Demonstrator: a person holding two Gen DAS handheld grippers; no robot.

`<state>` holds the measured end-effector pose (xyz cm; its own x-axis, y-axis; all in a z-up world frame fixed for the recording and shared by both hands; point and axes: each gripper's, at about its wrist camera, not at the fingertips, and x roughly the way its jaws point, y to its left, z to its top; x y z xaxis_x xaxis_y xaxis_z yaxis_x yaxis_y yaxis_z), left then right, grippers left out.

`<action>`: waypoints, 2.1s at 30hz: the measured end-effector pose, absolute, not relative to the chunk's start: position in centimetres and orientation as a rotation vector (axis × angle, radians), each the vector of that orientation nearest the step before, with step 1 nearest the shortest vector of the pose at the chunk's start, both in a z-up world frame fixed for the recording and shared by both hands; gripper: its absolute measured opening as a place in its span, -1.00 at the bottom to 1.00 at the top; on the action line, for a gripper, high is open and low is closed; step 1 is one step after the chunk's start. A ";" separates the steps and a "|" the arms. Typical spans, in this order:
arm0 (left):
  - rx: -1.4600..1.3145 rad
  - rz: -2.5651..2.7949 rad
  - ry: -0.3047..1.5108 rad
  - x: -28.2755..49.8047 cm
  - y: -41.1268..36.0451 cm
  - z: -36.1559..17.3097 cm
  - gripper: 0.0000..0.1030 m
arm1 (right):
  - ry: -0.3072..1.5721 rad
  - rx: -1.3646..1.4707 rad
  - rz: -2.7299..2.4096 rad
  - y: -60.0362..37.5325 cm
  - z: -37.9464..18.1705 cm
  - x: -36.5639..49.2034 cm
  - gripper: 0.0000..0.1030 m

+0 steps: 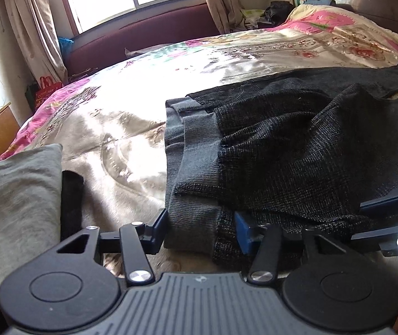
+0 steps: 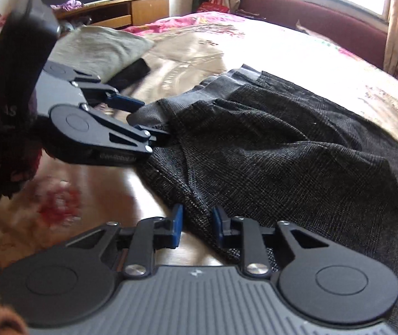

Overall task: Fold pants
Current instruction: 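Grasp the waistband edge with the left gripper while the right gripper grasps beside it, then lift the waistband with both grippers and fold it over toward the hems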

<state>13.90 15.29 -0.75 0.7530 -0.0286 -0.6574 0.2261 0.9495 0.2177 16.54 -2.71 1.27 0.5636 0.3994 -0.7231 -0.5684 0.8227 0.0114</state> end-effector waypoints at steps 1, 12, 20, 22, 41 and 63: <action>0.298 -0.130 0.713 13.2 15.8 -0.6 0.24 | 0.793 -0.207 0.595 -2.5 1.5 16.2 -0.53; 0.363 -0.021 0.751 8.0 18.2 0.3 0.30 | 0.818 -0.021 0.685 -2.4 2.3 12.9 -0.32; 0.405 0.019 0.655 5.8 16.0 2.4 0.31 | 0.772 0.097 0.299 -16.1 4.0 11.8 -0.30; 0.404 -0.009 0.626 5.4 15.0 3.2 0.31 | 0.781 0.119 0.177 -20.2 3.5 12.1 -0.30; 0.412 -0.139 0.641 12.0 11.9 3.8 0.33 | 0.787 0.021 0.147 -26.7 3.4 19.3 -0.14; 0.444 -0.305 0.858 34.7 18.6 0.9 0.56 | 1.051 -0.465 0.678 -15.1 0.5 47.7 0.11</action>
